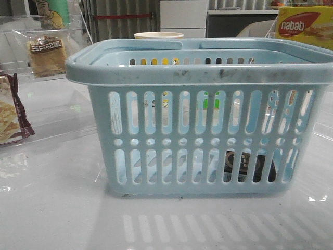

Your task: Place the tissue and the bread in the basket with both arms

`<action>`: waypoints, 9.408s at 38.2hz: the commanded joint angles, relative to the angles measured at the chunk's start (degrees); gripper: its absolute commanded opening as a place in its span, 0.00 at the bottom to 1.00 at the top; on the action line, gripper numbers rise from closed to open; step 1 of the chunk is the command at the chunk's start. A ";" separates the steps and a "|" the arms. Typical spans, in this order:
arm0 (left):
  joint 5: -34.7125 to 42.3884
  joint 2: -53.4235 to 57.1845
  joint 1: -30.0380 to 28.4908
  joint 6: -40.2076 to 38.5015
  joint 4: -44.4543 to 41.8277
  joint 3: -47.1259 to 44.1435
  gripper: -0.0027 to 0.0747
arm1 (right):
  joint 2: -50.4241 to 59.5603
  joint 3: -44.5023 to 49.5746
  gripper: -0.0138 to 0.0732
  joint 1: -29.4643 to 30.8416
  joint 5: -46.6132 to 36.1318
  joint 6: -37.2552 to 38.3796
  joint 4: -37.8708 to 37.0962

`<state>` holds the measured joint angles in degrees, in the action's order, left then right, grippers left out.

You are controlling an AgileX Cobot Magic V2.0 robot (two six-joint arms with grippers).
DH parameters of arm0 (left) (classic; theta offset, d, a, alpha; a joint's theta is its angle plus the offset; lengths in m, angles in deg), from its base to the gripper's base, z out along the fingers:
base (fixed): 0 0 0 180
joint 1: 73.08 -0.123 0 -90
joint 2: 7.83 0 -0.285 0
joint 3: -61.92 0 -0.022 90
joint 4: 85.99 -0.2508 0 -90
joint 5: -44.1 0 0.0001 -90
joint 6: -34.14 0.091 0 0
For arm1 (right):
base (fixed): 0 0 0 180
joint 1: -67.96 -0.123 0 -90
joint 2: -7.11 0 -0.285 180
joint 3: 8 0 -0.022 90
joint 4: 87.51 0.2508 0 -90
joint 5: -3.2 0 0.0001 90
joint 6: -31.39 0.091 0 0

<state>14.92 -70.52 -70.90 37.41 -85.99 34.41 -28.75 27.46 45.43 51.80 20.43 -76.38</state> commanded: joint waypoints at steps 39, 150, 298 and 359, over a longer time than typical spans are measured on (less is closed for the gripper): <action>6.78 -53.85 1.77 -0.24 6.00 45.54 0.76 | -0.20 -1.49 0.83 0.00 -3.50 -0.68 0.31; -11.90 -20.85 35.26 11.63 9.02 28.57 0.76 | -0.20 -1.49 0.83 0.00 -3.44 -0.68 0.31; 31.58 56.27 1.24 -4.67 -4.80 -50.09 0.16 | 1.74 -0.91 0.22 1.26 -4.38 -0.68 -1.22; 31.58 56.27 1.24 -4.67 -4.80 -50.09 0.16 | 29.72 43.46 0.22 22.27 -54.70 14.63 -14.09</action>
<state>41.58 -15.28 -70.00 32.87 -90.88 -15.77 -0.05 70.92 67.53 1.76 34.45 -89.53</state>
